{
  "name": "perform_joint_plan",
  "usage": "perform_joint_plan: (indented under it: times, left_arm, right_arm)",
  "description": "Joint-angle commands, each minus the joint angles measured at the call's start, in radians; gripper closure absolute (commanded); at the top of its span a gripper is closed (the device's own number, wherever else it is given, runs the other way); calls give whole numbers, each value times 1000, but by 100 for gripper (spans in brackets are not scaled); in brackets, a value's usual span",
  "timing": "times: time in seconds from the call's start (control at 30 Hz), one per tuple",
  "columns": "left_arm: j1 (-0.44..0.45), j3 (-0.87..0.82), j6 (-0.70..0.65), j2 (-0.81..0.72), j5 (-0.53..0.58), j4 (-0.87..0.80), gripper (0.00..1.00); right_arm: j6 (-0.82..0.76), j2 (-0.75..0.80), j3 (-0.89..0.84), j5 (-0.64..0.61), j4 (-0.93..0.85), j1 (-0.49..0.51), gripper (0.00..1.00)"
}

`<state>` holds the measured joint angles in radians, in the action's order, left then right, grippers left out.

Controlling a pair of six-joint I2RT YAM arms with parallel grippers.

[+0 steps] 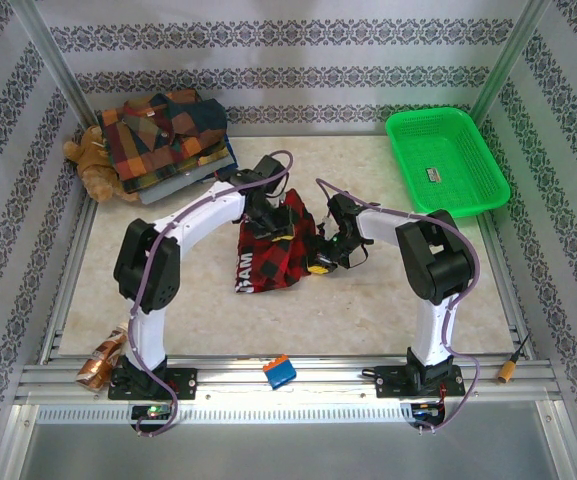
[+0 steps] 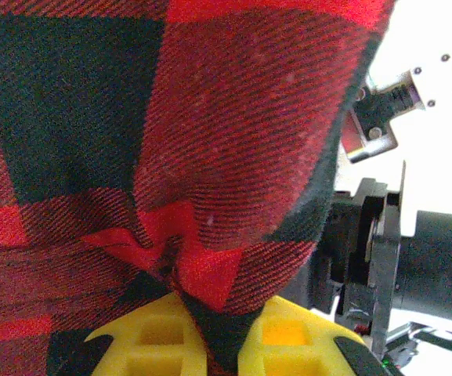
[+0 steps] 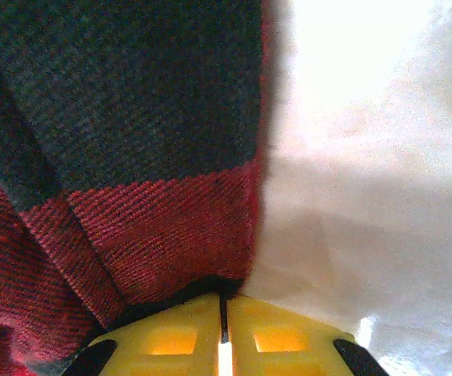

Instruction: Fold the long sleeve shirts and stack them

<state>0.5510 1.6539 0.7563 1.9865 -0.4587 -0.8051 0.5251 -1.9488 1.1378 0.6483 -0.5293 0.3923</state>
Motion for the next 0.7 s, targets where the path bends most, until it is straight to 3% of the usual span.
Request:
perform_joint_plan:
  times: [0.0, 0.13, 0.2, 0.33, 0.37, 0.47, 0.63, 0.67]
  left_arm:
    - [17, -25, 125, 51, -103, 214, 81]
    - [17, -31, 207, 73, -148, 345, 54]
    - [15, -44, 255, 44, -156, 428, 47]
    - [12, -31, 319, -34, -186, 577, 31]
    - [10, -22, 314, -62, -189, 581, 1]
    - [-2, -34, 258, -169, -166, 516, 0]
    - [-49, -177, 118, -365, -13, 280, 0]
    - [-66, -230, 105, -395, 20, 242, 7]
  right_arm:
    - [1, 0, -50, -41, -32, -5, 77]
    - [5, 75, -63, -88, -107, -62, 63]
    - [7, 139, -77, -121, -145, -109, 55]
    - [8, 270, -82, -174, -201, -203, 50]
    - [1, 300, -68, -191, -220, -219, 49]
    - [-23, 366, -10, -195, -223, -218, 47]
    - [19, 361, 130, -48, -187, -135, 51]
    - [38, 344, 164, -15, -185, -102, 53]
